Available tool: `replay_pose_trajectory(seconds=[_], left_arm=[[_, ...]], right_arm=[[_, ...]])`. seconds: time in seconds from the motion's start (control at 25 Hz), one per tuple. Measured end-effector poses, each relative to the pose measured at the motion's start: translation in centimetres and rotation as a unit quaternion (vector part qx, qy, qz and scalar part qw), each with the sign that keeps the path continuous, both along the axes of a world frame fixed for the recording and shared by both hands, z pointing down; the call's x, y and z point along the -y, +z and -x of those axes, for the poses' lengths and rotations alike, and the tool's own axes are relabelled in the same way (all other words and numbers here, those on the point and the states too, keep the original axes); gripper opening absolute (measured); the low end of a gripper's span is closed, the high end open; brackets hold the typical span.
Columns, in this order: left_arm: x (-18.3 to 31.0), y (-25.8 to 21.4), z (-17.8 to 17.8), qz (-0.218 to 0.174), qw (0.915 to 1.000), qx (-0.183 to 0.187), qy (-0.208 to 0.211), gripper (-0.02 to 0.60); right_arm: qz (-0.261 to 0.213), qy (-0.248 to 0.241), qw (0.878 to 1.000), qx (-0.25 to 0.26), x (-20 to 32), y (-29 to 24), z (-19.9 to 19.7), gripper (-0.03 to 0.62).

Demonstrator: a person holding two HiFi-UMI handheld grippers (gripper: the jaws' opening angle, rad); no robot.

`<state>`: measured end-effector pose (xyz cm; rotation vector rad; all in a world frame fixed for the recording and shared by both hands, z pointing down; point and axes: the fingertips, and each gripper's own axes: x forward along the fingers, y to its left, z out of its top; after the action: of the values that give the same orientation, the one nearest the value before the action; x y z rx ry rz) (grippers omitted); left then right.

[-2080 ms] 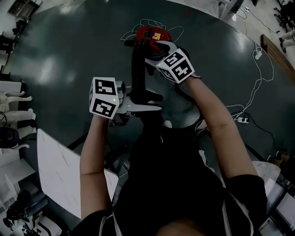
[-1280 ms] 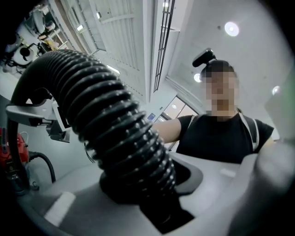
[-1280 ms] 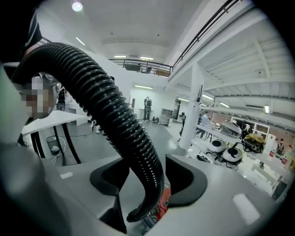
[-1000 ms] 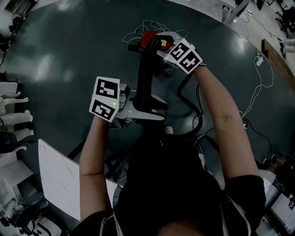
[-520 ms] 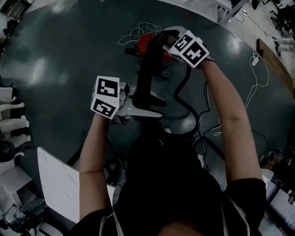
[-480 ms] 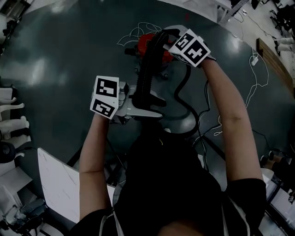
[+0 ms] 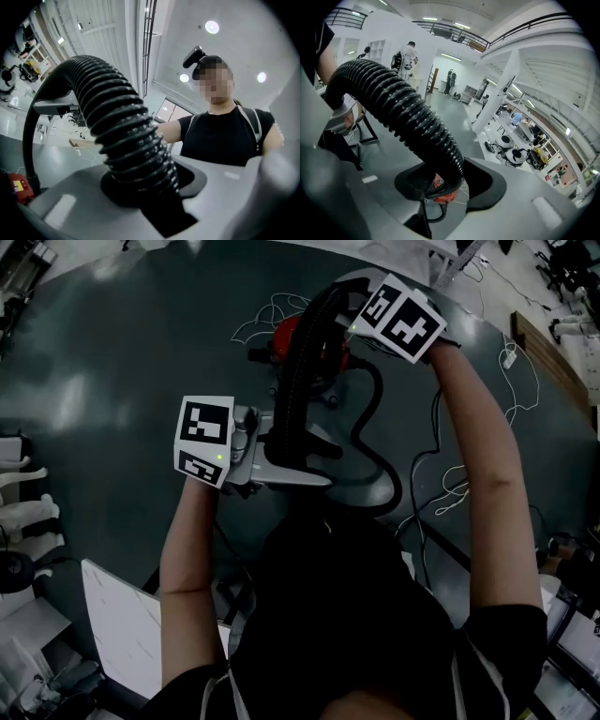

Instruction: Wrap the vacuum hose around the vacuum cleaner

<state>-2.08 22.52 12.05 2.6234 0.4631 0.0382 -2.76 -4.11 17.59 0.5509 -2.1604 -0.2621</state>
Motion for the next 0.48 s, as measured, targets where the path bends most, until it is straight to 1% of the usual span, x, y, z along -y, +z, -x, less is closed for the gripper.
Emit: replay_pose_trajectory(seconds=[0.08, 0.16, 0.36, 0.48], left_arm=[[0.6, -0.1, 0.7, 0.000, 1.0000, -0.006, -0.003, 0.152], [1.7, -0.1, 1.5, 0.008, 0.9998, -0.015, -0.011, 0.150], [4.7, 0.4, 3.0, 0.024, 0.9982, -0.030, -0.047, 0.144], [5.8, 0.8, 3.8, 0.026, 0.9970, -0.033, -0.065, 0.141]], right_arm=[[-0.011, 0.007, 1.000, -0.013, 0.4, -0.7, -0.2, 0.192], [-0.020, 0.020, 0.999, -0.030, 1.1, -1.1, -0.6, 0.192], [-0.031, 0.051, 0.997, -0.048, 2.6, -1.8, -1.8, 0.189], [-0.043, 0.062, 0.995, -0.058, 2.9, -2.8, -2.2, 0.190]])
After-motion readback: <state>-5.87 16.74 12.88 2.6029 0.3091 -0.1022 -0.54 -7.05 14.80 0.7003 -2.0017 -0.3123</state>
